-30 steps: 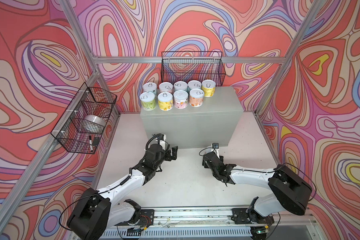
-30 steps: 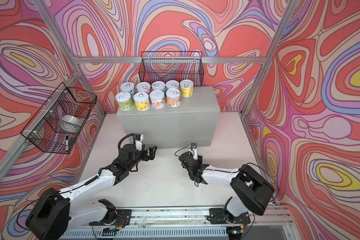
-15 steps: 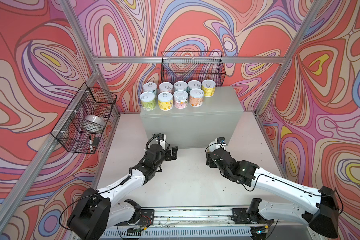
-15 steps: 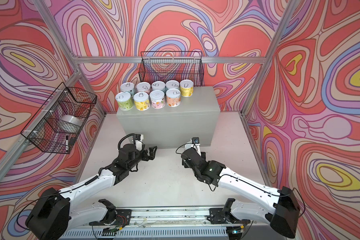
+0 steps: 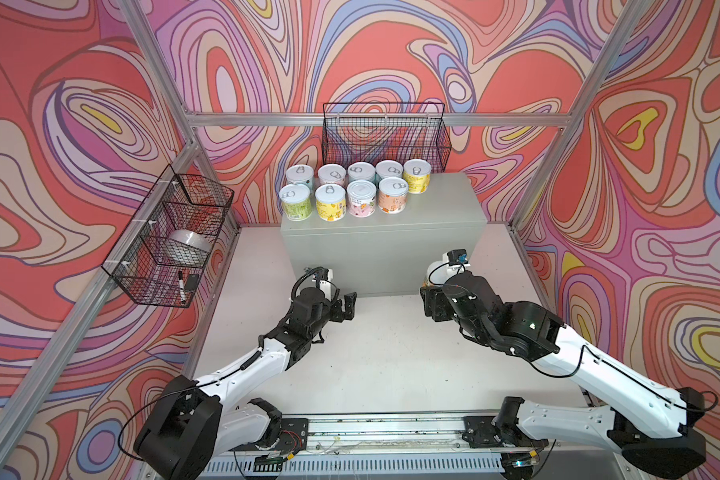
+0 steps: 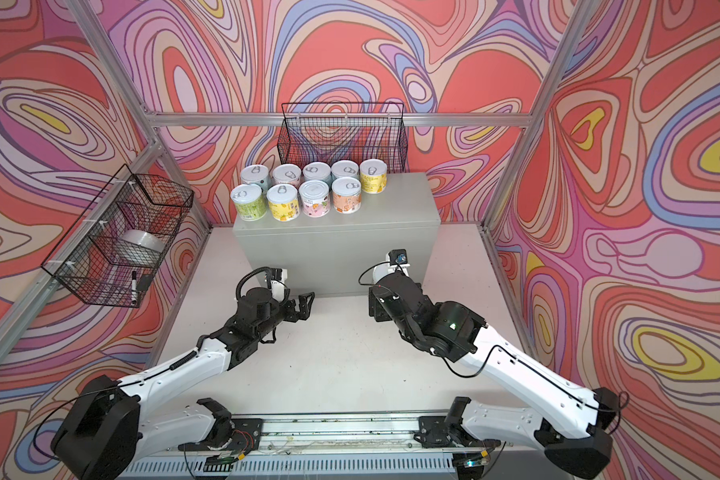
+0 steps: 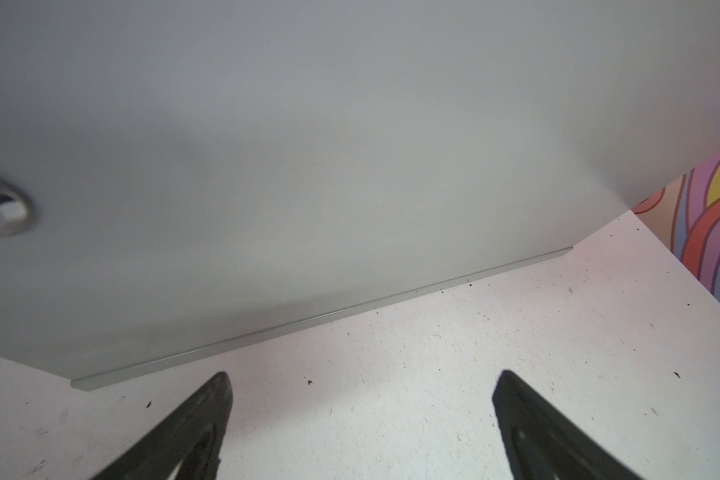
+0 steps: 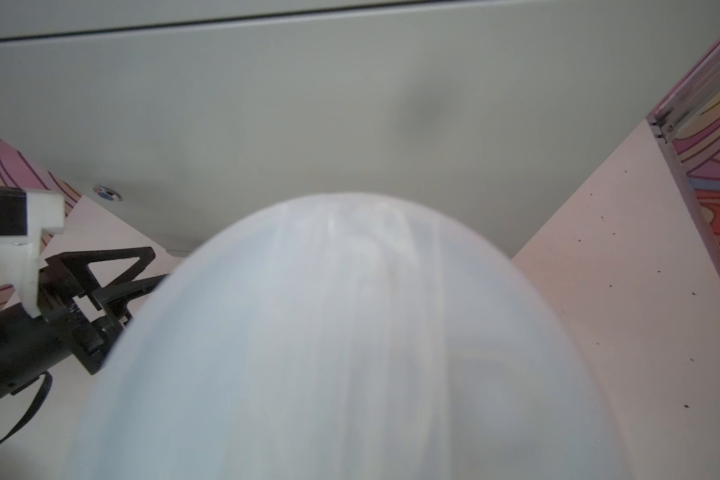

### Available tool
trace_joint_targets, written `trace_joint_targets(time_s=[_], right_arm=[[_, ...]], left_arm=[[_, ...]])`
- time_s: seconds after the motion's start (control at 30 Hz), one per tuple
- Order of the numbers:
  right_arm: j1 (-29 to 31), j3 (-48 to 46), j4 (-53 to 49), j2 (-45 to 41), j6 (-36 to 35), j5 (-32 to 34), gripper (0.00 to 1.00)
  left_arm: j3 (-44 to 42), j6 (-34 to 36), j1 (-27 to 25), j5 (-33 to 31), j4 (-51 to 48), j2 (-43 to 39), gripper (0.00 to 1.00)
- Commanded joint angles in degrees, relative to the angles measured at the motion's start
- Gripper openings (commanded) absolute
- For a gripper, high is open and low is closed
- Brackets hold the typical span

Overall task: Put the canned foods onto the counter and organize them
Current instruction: 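Carry the green-labelled can with the right gripper up to the box top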

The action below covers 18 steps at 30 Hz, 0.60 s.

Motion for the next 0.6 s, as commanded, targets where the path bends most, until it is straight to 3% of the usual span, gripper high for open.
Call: trace_joint_targets(time_s=[0.0, 0.33, 0.57], right_arm=[[0.32, 5.50, 1.56, 0.41, -4.03, 4.37, 0.00], [-0.63, 28.11, -2.21, 11.79, -10.59, 13.16, 0.00], [-12.78, 42.64, -3.13, 20.97, -16.21, 3.91, 0.00]], left_arm=[[0.85, -0.73, -0.15, 0.61, 1.69, -0.51, 1.00], [1.19, -0.55, -0.17, 2.02, 2.38, -0.32, 1.00], [0.60, -0.44, -0.18, 4.80, 3.27, -1.60, 0.99]])
